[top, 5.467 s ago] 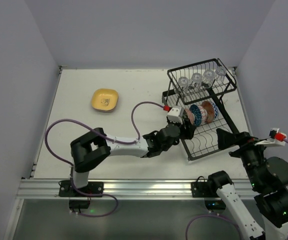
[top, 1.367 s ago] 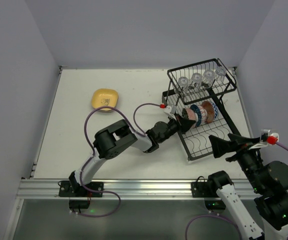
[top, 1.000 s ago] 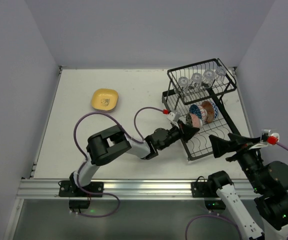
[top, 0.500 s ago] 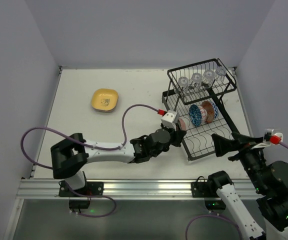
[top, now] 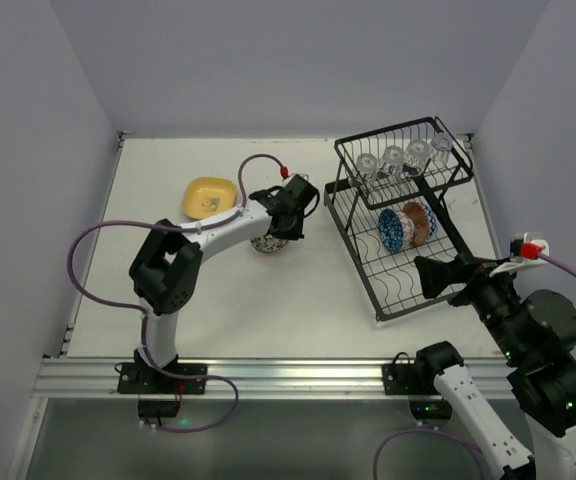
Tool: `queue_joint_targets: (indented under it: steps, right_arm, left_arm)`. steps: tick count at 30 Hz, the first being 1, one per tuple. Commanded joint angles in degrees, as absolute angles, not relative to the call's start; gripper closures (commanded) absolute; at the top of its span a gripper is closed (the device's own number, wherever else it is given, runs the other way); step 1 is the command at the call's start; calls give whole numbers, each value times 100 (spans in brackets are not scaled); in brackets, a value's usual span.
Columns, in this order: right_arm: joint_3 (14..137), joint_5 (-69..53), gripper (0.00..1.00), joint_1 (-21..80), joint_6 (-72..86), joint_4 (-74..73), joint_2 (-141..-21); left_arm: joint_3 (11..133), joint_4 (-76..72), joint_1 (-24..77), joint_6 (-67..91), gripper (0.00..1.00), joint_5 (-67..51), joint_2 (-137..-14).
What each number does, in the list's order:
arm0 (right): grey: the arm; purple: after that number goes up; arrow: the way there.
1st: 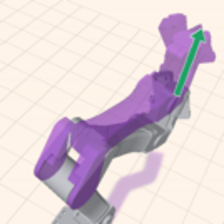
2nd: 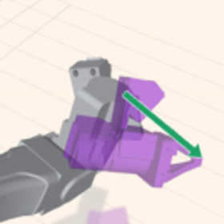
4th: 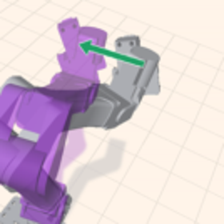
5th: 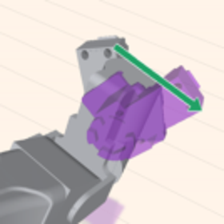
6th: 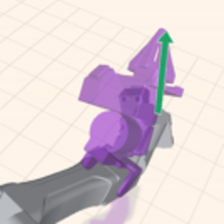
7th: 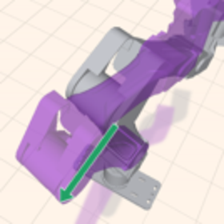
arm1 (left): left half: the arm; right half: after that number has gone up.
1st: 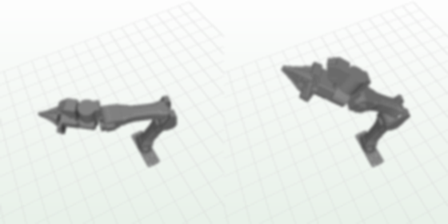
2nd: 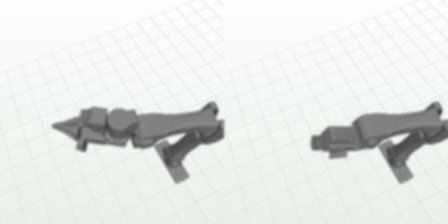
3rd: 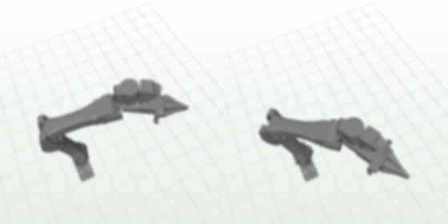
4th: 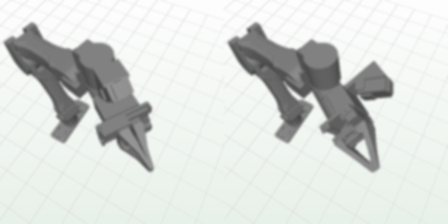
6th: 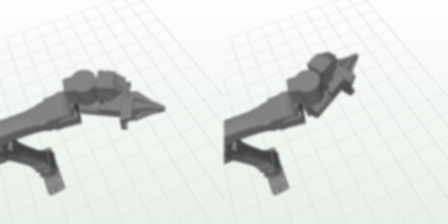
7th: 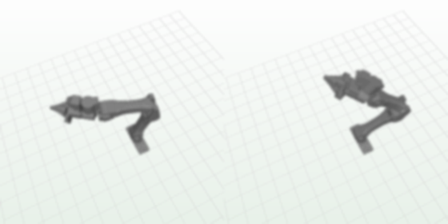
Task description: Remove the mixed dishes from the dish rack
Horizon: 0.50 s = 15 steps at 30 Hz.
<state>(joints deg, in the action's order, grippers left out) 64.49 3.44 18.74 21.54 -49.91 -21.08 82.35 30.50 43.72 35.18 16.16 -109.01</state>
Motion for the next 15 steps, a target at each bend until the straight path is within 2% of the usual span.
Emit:
queue_joint_targets:
  steps: [1,7,15]
  right_arm:
    - [6521,158,1,1890,2100,-4992,-2118]
    - [6434,35,2,1890,2022,-5054,-2092]
    - [6232,-132,2,1890,2004,-5019,-2057]
  left_arm:
    - [9445,4269,4272,2954,100,967,-11475]
    - [10887,5061,4140,2566,100,1308,-12443]
    - [11847,5721,4025,2391,100,1670,-13130]
